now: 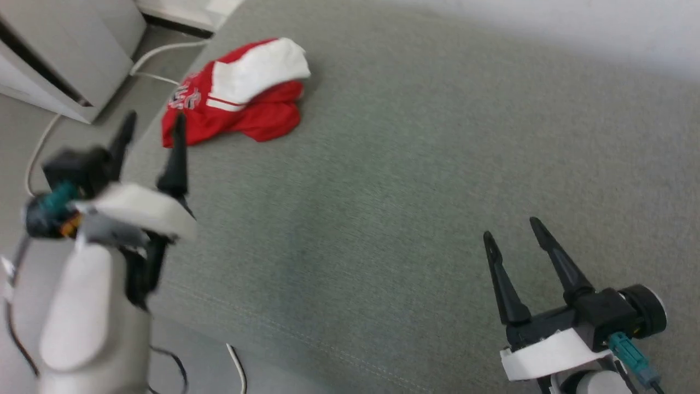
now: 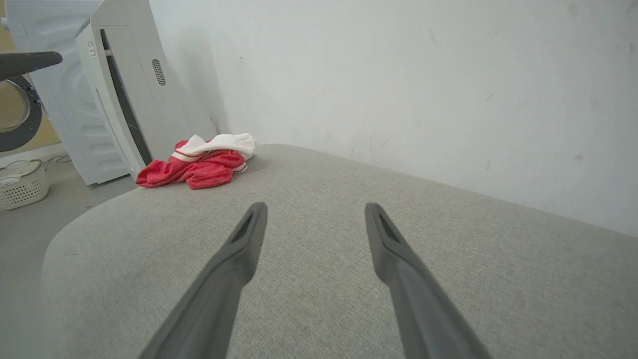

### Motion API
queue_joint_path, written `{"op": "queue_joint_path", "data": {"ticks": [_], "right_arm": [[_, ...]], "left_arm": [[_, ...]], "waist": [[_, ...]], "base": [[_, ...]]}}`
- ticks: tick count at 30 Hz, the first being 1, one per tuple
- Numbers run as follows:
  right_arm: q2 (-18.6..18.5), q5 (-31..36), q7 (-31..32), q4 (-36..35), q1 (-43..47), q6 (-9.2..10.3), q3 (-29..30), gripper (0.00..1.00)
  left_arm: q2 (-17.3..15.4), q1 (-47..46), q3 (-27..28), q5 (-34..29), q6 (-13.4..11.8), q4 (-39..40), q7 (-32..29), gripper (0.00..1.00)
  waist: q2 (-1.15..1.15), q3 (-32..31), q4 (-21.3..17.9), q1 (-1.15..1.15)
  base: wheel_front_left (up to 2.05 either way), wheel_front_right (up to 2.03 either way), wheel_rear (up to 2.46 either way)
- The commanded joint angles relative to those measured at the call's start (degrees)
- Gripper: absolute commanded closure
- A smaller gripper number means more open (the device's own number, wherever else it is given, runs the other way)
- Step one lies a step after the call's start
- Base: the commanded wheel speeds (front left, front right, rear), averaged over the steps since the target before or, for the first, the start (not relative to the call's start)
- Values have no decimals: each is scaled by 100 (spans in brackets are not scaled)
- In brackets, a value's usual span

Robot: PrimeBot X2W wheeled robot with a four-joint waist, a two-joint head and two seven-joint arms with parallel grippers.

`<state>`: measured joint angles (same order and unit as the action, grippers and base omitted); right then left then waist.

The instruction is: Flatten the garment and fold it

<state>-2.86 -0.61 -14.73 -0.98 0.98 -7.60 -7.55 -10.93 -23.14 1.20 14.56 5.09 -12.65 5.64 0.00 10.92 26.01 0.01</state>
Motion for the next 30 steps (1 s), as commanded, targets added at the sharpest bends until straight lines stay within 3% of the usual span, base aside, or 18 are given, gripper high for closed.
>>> {"op": "queue_joint_path", "data": {"ticks": [1, 10, 17, 21, 29, 30], "right_arm": [[-1, 104, -27, -84, -143, 11, -24, 0], [-1, 342, -27, -313, -500, 11, -19, 0], [-1, 394, -27, -455, -735, 11, 48, 0], [-1, 369, -27, -506, -803, 11, 37, 0], [-1, 301, -27, -501, -855, 11, 37, 0], [-1, 293, -27, -493, -859, 11, 42, 0]], "left_arm": [[-272, -480, -15, 105, 104, -263, -384, 0], [-1233, -2204, -226, 425, 225, -1518, -1420, 0], [-1981, -3090, -1132, 1160, 237, -2487, -2974, 0], [-2202, -3335, -1416, 1647, 238, -2847, -3472, 0], [-2334, -3335, -1820, 2518, 239, -3439, -4487, 0], [-2345, -3303, -1857, 2655, 239, -3464, -4593, 16]], "waist": [[0, 808, -624, -1], [0, 1673, -1200, -1], [0, 2185, -1603, -1], [0, 2362, -1753, -1], [0, 2444, -1872, -1], [0, 2436, -1873, -1]], "base": [[0, 0, 0], [0, 0, 0], [0, 0, 0], [0, 0, 0], [0, 0, 0], [0, 0, 0]]}}
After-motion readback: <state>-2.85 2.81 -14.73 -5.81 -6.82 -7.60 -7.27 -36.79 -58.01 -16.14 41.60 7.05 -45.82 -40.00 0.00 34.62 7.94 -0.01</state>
